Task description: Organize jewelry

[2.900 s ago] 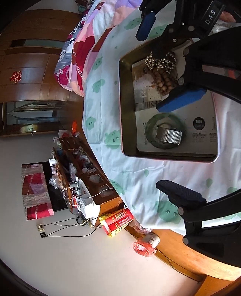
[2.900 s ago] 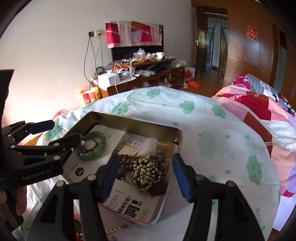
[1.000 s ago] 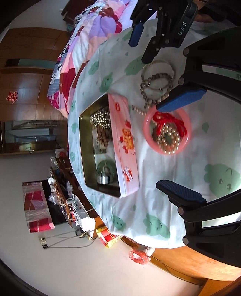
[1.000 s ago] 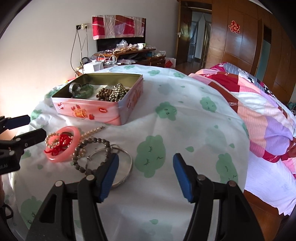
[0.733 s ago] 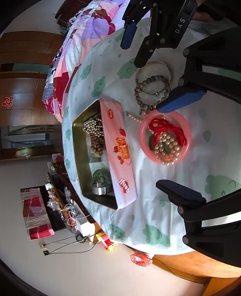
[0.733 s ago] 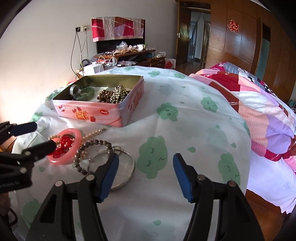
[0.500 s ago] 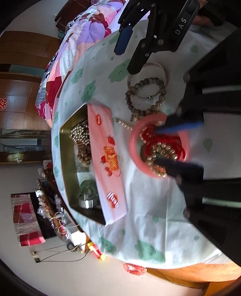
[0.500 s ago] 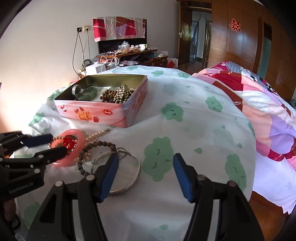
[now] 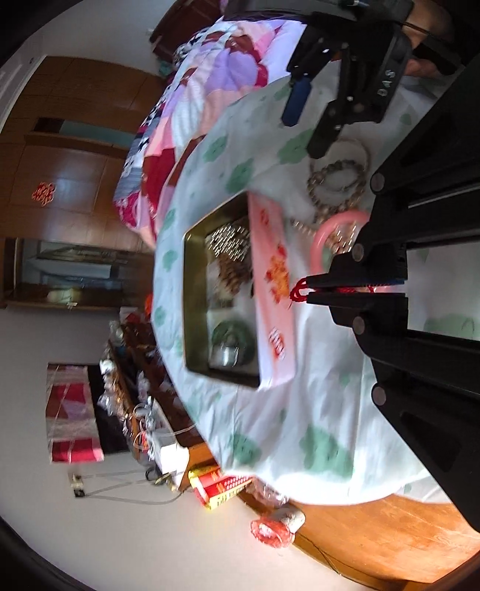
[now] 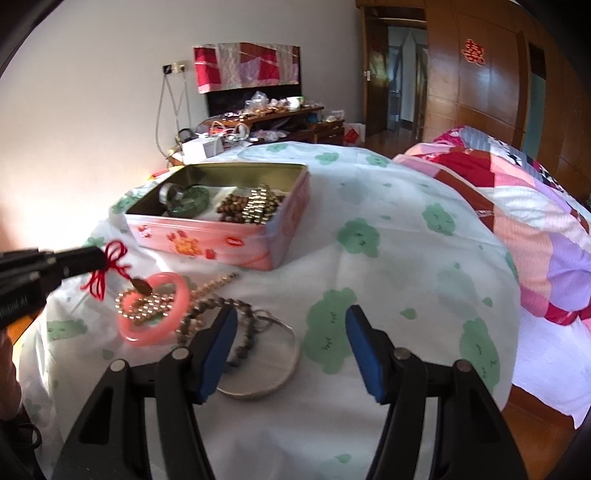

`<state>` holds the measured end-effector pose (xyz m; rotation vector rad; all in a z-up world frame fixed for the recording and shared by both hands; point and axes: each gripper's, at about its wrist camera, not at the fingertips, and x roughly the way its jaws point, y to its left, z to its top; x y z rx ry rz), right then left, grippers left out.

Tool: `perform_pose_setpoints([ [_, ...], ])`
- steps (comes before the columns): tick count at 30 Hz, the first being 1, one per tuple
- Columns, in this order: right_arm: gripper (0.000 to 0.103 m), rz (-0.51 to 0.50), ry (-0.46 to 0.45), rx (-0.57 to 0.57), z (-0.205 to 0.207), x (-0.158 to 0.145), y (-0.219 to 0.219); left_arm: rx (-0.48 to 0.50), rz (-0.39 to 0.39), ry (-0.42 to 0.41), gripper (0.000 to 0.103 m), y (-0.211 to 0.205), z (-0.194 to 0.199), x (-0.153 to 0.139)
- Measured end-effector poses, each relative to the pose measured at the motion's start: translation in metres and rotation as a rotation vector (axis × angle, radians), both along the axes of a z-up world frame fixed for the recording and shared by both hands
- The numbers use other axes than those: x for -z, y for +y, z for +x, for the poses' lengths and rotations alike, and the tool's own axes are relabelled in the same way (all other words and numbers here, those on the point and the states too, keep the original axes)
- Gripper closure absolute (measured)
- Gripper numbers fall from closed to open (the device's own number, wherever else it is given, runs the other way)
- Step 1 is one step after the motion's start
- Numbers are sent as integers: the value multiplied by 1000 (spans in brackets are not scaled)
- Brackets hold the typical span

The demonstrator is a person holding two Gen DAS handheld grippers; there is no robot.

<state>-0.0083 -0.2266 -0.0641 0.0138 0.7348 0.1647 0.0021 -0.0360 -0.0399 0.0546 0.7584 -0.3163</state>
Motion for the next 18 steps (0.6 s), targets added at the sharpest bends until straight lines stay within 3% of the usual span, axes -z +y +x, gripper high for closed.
perform_pose_setpoints([
  [3, 42, -9, -4, -45, 3, -1, 13, -33, 21, -13, 103, 7, 3, 1],
  [5, 53, -21, 0, -73, 7, 1, 21, -44, 27, -4, 103, 9, 7, 5],
  [8, 61, -45, 32, -96, 17, 10, 31, -67, 45, 3, 103, 14, 11, 12],
  [12, 64, -66, 88, -109, 24, 23, 37, -76, 40, 17, 103, 19, 15, 18],
  [15, 77, -66, 89, -127, 22, 23, 38, -71, 34, 23, 103, 18, 13, 19],
  [17, 91, -69, 85, -126, 20, 23, 38, -71, 33, 21, 103, 18, 12, 19],
  [18, 91, -65, 84, -130, 19, 22, 37, -72, 31, 21, 103, 19, 12, 19],
])
